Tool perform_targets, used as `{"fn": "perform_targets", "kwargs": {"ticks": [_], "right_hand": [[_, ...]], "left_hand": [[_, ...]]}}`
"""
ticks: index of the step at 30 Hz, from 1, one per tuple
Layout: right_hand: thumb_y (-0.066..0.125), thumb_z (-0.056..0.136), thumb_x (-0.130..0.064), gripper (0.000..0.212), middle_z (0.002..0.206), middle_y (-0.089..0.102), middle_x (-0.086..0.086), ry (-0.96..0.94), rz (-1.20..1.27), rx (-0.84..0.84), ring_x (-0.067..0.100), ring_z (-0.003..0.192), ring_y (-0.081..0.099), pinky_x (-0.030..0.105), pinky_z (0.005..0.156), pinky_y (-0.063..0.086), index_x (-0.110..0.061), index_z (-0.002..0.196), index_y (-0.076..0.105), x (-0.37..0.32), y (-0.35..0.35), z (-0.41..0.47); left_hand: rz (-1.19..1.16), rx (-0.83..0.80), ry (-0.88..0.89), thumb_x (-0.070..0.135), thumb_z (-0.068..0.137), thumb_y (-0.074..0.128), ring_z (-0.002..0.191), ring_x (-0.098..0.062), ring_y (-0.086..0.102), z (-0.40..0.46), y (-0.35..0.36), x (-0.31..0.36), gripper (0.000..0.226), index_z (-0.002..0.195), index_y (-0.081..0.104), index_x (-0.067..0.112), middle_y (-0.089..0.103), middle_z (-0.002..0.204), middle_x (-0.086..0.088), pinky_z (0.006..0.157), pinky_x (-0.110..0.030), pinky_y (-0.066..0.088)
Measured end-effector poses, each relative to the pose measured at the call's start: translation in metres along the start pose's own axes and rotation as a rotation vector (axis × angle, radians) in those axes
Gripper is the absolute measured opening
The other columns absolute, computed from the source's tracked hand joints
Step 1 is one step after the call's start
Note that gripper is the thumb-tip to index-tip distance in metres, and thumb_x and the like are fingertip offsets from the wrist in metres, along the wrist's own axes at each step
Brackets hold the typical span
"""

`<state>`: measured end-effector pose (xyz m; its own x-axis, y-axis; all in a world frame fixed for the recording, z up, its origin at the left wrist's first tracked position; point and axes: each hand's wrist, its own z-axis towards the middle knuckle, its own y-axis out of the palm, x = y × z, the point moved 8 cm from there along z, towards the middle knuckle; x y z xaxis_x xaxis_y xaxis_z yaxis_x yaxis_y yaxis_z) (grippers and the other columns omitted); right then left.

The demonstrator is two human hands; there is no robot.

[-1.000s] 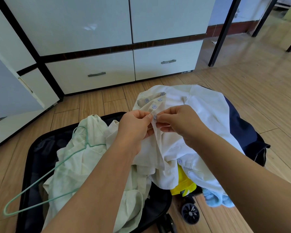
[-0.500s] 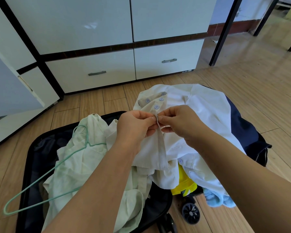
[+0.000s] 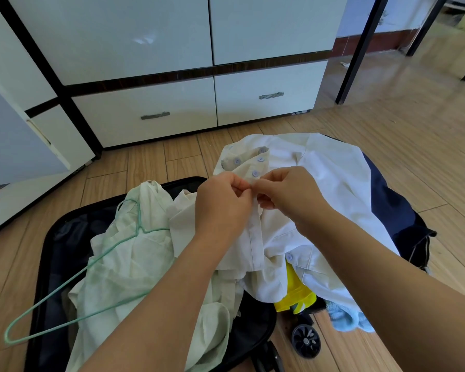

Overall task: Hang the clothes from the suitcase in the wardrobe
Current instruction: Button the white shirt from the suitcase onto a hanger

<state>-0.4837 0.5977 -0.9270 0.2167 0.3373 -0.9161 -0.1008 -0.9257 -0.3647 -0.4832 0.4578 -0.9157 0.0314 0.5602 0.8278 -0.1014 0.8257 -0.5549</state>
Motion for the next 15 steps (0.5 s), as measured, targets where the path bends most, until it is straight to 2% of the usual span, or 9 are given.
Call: {"fn": "perform_targets", "kwargs": {"ticks": [3,6,9,13,15], "right_hand": [[0.067,0.081,-0.010,0.011,0.068,0.071,0.011,0.010,-0.008,0.044,0.016,0.064,0.066,0.037,0.074,0.060,-0.003,0.074,0.071,0.004,-0.002,0.001],[0.065,0.084,-0.006,0.008,0.069,0.069,0.008,0.029,0.052,0.012,0.013,0.062,0.066,0.030,0.071,0.060,-0.003,0.078,0.069,0.006,-0.001,0.002],[0.065,0.083,-0.001,0.010,0.070,0.068,0.004,-0.012,0.072,-0.017,0.012,0.062,0.065,0.026,0.069,0.058,-0.010,0.078,0.065,0.004,0.002,0.003],[0.064,0.085,0.000,0.008,0.076,0.070,0.006,-0.059,0.097,-0.167,0.007,0.062,0.066,0.020,0.063,0.055,-0.006,0.091,0.064,-0.005,0.007,0.003],[0.062,0.085,-0.002,0.013,0.081,0.073,0.007,-0.049,-0.020,-0.145,0.010,0.069,0.069,0.024,0.069,0.057,-0.006,0.097,0.064,0.000,0.003,0.007]], "left_hand": [[0.043,-0.009,0.058,0.020,0.086,0.068,0.074,-0.010,0.063,-0.002,0.004,0.004,0.004,0.083,0.069,0.018,0.065,0.075,0.009,0.071,-0.028,0.054],[0.004,-0.036,0.006,0.021,0.087,0.068,0.072,-0.008,0.062,0.001,0.007,-0.004,0.005,0.082,0.068,0.018,0.065,0.073,0.009,0.066,-0.022,0.051],[-0.224,-0.112,-0.199,0.020,0.089,0.068,0.069,-0.010,0.063,0.003,0.013,-0.021,0.009,0.081,0.068,0.015,0.067,0.074,0.003,0.063,-0.022,0.049],[-0.747,-0.300,-0.629,0.010,0.090,0.065,0.052,-0.008,0.050,-0.007,0.027,-0.038,0.005,0.087,0.066,0.005,0.057,0.062,-0.001,0.048,-0.018,0.038],[-0.875,-0.418,-0.699,0.010,0.091,0.062,0.051,-0.008,0.047,-0.013,0.031,-0.035,0.006,0.087,0.063,0.005,0.053,0.062,-0.002,0.046,-0.017,0.037]]}}
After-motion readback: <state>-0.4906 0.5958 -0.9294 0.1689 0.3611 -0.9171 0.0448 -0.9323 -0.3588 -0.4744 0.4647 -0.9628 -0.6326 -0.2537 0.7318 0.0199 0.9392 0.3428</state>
